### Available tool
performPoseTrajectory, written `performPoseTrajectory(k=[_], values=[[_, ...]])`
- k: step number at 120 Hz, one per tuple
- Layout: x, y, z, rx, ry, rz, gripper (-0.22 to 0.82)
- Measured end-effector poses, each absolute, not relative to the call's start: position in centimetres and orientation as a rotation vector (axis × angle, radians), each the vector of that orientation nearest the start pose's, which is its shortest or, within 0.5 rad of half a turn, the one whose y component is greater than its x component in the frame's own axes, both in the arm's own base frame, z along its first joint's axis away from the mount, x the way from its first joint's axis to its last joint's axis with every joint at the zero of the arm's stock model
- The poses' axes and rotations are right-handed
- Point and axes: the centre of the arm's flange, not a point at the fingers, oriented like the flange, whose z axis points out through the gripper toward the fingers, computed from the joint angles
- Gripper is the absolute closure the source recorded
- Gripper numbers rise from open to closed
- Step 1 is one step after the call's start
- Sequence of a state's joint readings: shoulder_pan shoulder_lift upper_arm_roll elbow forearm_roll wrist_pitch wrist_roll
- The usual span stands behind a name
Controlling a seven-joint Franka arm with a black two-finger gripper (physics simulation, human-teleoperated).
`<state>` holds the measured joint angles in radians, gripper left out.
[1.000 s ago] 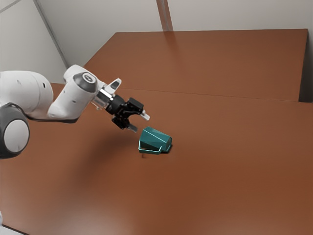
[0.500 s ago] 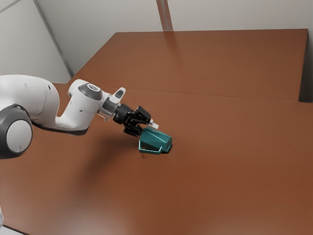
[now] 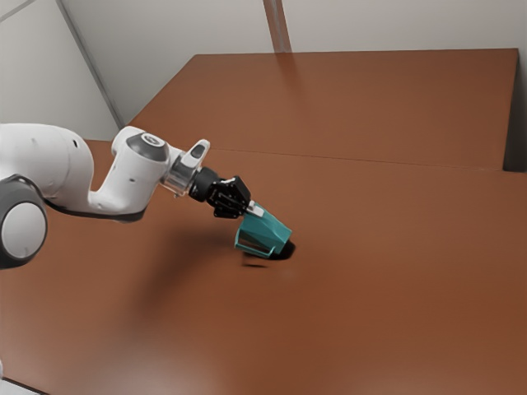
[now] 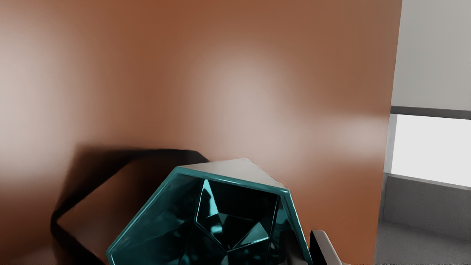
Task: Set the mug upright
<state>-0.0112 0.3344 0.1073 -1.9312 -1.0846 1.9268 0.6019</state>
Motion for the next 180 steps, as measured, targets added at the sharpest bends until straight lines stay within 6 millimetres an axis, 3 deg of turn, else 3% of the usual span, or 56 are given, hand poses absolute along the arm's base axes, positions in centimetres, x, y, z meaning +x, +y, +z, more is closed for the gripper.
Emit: performPoseTrajectory(k=[17, 38, 63, 93, 115, 140, 180], values=[[60.0, -0.8, 36.5, 2.229, 0.012, 0.09, 0.76], [58.7, 0.5, 43.8, 2.49, -0.194, 0.112, 0.77], [58.6, 1.1, 46.2, 2.872, -0.384, 0.039, 0.78], [58.9, -0.1, 44.4, 3.067, -0.411, 0.028, 0.78], [58.4, -1.6, 41.3, 3.097, -0.382, 0.01, 0.78], [59.1, -1.5, 39.1, 3.127, -0.323, -0.002, 0.78], [59.4, -2.0, 36.9, 3.138, -0.253, -0.033, 0.78]])
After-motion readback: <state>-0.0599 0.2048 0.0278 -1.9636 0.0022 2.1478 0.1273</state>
